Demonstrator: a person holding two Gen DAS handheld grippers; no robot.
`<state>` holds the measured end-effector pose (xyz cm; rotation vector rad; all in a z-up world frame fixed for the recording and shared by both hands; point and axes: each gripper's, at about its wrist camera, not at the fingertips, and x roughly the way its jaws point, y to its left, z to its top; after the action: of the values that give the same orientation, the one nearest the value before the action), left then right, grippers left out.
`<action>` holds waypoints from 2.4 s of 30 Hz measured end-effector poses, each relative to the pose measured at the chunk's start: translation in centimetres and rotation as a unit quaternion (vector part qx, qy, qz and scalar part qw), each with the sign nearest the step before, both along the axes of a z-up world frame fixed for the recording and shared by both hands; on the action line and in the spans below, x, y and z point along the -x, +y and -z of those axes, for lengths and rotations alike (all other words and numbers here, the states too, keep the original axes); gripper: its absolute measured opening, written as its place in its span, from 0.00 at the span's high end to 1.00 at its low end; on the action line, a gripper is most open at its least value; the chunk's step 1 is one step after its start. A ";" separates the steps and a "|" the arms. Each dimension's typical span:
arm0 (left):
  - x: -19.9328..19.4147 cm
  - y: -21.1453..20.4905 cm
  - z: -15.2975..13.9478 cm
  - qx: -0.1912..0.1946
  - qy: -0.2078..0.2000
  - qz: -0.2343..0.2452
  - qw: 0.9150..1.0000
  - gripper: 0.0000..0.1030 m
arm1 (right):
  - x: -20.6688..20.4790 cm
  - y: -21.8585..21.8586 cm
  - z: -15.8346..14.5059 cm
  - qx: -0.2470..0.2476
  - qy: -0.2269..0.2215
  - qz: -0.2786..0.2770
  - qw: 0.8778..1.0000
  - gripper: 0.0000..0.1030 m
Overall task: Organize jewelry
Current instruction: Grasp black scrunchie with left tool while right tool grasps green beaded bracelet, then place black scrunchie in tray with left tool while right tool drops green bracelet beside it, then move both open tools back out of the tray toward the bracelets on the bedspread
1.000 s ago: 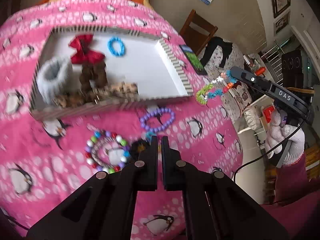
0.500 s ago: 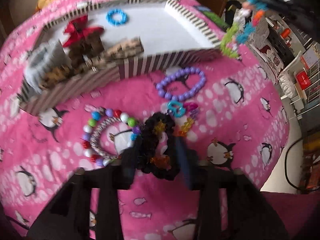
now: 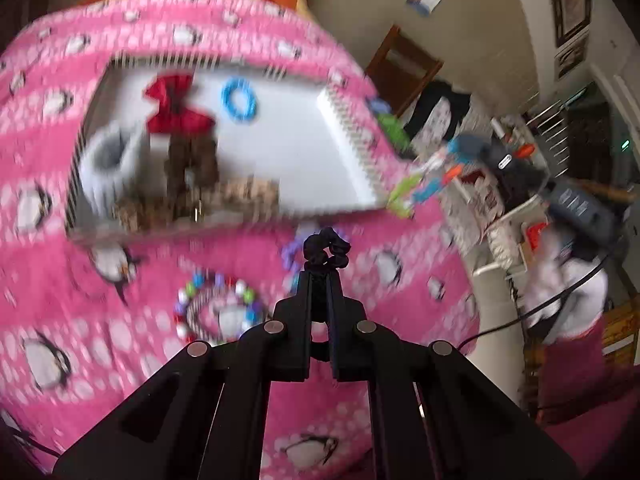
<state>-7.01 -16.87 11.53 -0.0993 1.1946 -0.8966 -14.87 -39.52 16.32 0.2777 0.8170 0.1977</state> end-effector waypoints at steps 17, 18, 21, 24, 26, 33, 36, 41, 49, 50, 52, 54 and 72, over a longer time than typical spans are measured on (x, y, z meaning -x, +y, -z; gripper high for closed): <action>-8.4 -7.2 3.6 -0.112 -0.079 -0.059 0.989 0.95 | -13.9 2.0 5.3 0.034 0.049 -0.051 0.997 0.89; -8.7 -7.5 4.2 -0.119 -0.078 -0.061 0.988 0.95 | -15.0 1.9 6.1 0.038 0.057 -0.051 0.996 0.89; -9.5 -8.1 5.3 -0.134 -0.075 -0.069 0.986 0.95 | -17.9 1.1 8.4 0.055 0.078 -0.045 0.994 0.89; -10.3 -8.6 6.2 -0.146 -0.077 -0.074 0.983 0.95 | -20.2 -0.1 10.1 0.078 0.090 -0.032 0.992 0.89; -10.9 -8.9 6.7 -0.151 -0.075 -0.077 0.983 0.95 | -21.8 -1.1 11.1 0.085 0.097 -0.021 0.991 0.89; -12.4 -9.3 8.2 -0.160 -0.058 -0.088 0.981 0.95 | -24.2 -2.4 13.4 0.115 0.112 0.007 0.987 0.89; -12.5 -9.5 8.3 -0.162 -0.059 -0.093 0.981 0.95 | -24.0 -2.4 13.6 0.116 0.108 0.015 0.987 0.89; -12.5 -9.2 8.3 -0.155 -0.046 -0.096 0.982 0.78 | -22.8 -2.5 13.0 0.105 0.102 0.029 0.989 0.74; -11.2 -6.8 6.5 -0.123 -0.044 -0.129 0.983 0.45 | -19.3 -2.3 10.2 0.105 0.077 0.047 0.990 0.74; -10.8 -6.4 6.1 -0.123 -0.051 -0.133 0.982 0.45 | -18.9 -2.3 9.8 0.105 0.074 0.049 0.990 0.74; -9.8 -5.5 5.3 -0.125 -0.064 -0.139 0.980 0.45 | -17.8 -2.3 9.0 0.101 0.076 0.056 0.990 0.72; -8.9 -4.5 4.5 -0.128 -0.078 -0.147 0.978 0.44 | -16.5 -2.2 8.1 0.097 0.070 0.064 0.991 0.67; -3.1 2.8 3.7 -0.169 -0.091 -0.214 0.958 0.42 | -7.9 2.5 5.2 0.101 0.051 0.065 0.991 0.60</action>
<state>-3.89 -14.04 7.84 0.0026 1.0810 -0.3071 -6.95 -37.00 11.10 0.1508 0.9099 -0.0228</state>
